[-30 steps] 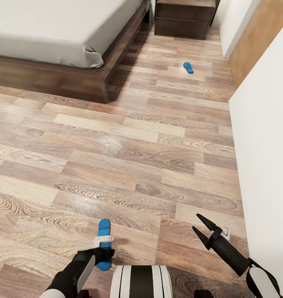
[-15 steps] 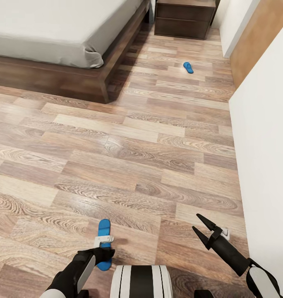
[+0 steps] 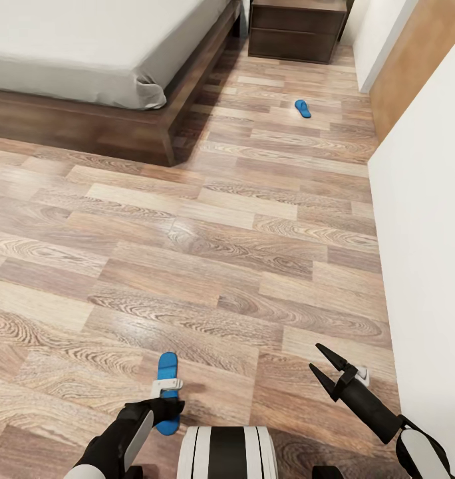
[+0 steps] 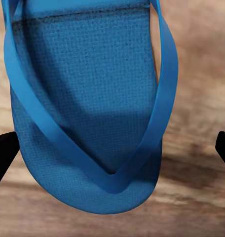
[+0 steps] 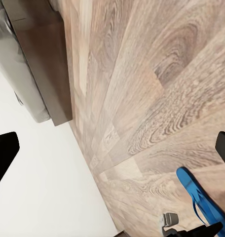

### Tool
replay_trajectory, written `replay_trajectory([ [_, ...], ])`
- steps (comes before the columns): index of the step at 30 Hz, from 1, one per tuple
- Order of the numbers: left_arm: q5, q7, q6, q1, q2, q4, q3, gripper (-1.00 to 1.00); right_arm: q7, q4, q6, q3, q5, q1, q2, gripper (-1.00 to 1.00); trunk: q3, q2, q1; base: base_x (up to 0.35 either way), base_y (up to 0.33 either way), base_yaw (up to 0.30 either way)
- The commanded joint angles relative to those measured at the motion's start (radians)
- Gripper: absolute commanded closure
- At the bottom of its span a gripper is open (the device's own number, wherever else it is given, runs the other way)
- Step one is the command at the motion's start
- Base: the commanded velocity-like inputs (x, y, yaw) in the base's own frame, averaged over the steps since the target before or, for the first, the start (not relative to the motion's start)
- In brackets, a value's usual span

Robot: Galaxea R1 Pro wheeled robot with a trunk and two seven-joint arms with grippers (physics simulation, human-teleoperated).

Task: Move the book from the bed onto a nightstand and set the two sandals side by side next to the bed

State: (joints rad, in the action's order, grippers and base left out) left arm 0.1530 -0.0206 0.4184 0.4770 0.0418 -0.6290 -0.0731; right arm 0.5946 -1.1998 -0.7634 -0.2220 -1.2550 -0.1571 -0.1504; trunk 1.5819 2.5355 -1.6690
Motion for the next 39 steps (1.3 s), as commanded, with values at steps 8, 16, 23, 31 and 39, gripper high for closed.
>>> replay_trajectory([
  [8,0.008,-0.002,0.005,0.000,0.000,-0.001,-0.002,1.00,0.001,0.000,-0.007,-0.002,-0.003,-0.001,0.000,-1.00,0.001,0.000,0.000,0.000,0.000,0.000],
  [16,0.008,-0.002,0.005,0.000,0.000,-0.001,-0.002,1.00,0.001,0.000,-0.007,-0.002,-0.003,-0.001,0.000,-1.00,0.001,0.000,0.000,0.000,0.000,0.000],
  [23,0.008,-0.002,0.005,0.000,0.000,-0.001,-0.002,1.00,0.001,0.000,-0.007,-0.002,-0.003,-0.001,0.000,-1.00,0.001,0.000,0.000,0.000,0.000,0.000],
  [31,0.010,-0.002,0.006,0.000,-0.002,-0.001,0.000,1.00,0.001,0.000,-0.008,-0.002,-0.003,-0.001,0.000,-1.00,-0.027,-0.001,0.003,0.000,0.000,0.000],
  [39,0.010,-0.002,0.006,0.000,-0.002,-0.001,0.000,1.00,0.001,0.000,-0.008,-0.002,-0.003,-0.001,0.000,-1.00,-0.057,-0.003,0.007,0.000,0.000,0.000],
])
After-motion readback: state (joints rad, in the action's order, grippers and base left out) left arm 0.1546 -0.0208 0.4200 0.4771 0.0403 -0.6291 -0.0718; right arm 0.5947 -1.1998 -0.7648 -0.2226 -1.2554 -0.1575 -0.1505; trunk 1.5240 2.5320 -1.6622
